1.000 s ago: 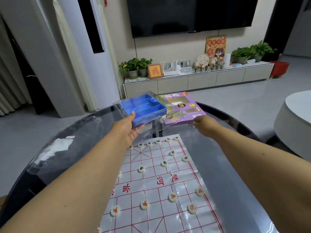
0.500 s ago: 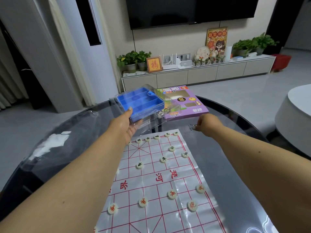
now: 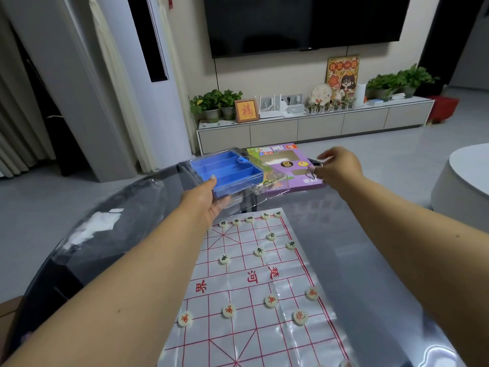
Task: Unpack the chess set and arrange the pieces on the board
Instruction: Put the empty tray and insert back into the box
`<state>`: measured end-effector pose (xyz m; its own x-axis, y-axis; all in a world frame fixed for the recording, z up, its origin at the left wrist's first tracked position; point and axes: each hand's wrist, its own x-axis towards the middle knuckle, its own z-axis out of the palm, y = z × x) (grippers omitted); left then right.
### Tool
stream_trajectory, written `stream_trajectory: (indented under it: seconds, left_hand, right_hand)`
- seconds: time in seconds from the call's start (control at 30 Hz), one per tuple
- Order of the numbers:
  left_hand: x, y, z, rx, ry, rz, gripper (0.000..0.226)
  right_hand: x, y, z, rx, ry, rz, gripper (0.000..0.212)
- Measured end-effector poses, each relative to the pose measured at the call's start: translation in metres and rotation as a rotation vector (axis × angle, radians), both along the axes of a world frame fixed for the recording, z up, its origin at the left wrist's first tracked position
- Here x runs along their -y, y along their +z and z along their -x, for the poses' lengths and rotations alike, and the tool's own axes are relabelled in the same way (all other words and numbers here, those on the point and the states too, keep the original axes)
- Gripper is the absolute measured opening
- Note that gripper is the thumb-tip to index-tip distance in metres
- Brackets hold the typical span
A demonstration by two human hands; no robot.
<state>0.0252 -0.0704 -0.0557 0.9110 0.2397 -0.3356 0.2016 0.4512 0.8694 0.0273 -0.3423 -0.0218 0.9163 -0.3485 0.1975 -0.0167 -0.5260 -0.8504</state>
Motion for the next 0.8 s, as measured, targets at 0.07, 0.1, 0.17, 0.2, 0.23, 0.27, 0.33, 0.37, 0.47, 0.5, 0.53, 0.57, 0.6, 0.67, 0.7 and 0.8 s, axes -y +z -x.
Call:
stream_trajectory:
  seconds: [0.07, 0.1, 0.17, 0.2, 0.23, 0.27, 0.33, 0.37, 0.47, 0.5, 0.53, 0.57, 0.6, 0.67, 0.7, 0.8]
  left_hand:
    - [0.003, 0.004, 0.002, -0.011, 0.012, -0.008, 0.035]
    - [0.005, 0.006, 0.004, -0.014, 0.015, -0.015, 0.035]
    - [0.01, 0.01, 0.007, -0.012, 0.002, -0.026, 0.034]
    - [0.012, 0.013, 0.008, -0.012, -0.01, -0.035, 0.034]
    - [0.014, 0.015, 0.01, -0.014, -0.027, -0.052, 0.035]
    - [0.016, 0.016, 0.011, -0.019, -0.046, -0.075, 0.036]
    - [0.018, 0.019, 0.014, -0.029, -0.067, -0.128, 0.035]
    - [0.018, 0.021, 0.015, -0.032, -0.068, -0.145, 0.033]
    - [0.017, 0.025, 0.016, -0.022, -0.066, -0.151, 0.035]
    - [0.016, 0.026, 0.015, -0.018, -0.063, -0.151, 0.036]
    - [0.016, 0.026, 0.015, -0.013, -0.066, -0.148, 0.035]
    - [0.015, 0.027, 0.015, -0.011, -0.069, -0.143, 0.034]
    - [0.015, 0.027, 0.015, -0.01, -0.07, -0.136, 0.032]
    - [0.015, 0.028, 0.016, -0.004, -0.067, -0.11, 0.031]
    - [0.015, 0.028, 0.017, -0.002, -0.065, -0.099, 0.032]
    - [0.017, 0.028, 0.018, -0.011, -0.055, -0.102, 0.027]
  right_hand:
    - [-0.018, 0.023, 0.009, 0.052, 0.12, -0.078, 0.024]
    - [-0.031, 0.033, 0.015, 0.065, 0.199, -0.103, 0.022]
    - [-0.058, 0.048, 0.029, 0.062, 0.347, -0.11, 0.019]
    - [-0.07, 0.051, 0.034, 0.055, 0.402, -0.083, 0.018]
    - [-0.08, 0.053, 0.038, 0.052, 0.44, -0.04, 0.016]
    - [-0.089, 0.053, 0.04, 0.054, 0.468, 0.012, 0.015]
    - [-0.103, 0.049, 0.043, 0.062, 0.501, 0.114, 0.013]
    - [-0.107, 0.047, 0.044, 0.064, 0.516, 0.151, 0.012]
    - [-0.113, 0.043, 0.045, 0.047, 0.551, 0.237, 0.016]
    - [-0.113, 0.042, 0.046, 0.046, 0.554, 0.278, 0.014]
    - [-0.112, 0.043, 0.047, 0.051, 0.548, 0.319, 0.01]
    - [-0.111, 0.043, 0.048, 0.066, 0.532, 0.355, 0.009]
    - [-0.109, 0.044, 0.049, 0.086, 0.512, 0.377, 0.011]
    - [-0.104, 0.042, 0.048, 0.115, 0.483, 0.374, 0.015]
    - [-0.101, 0.041, 0.048, 0.12, 0.471, 0.363, 0.015]
    - [-0.098, 0.035, 0.045, 0.128, 0.438, 0.398, 0.013]
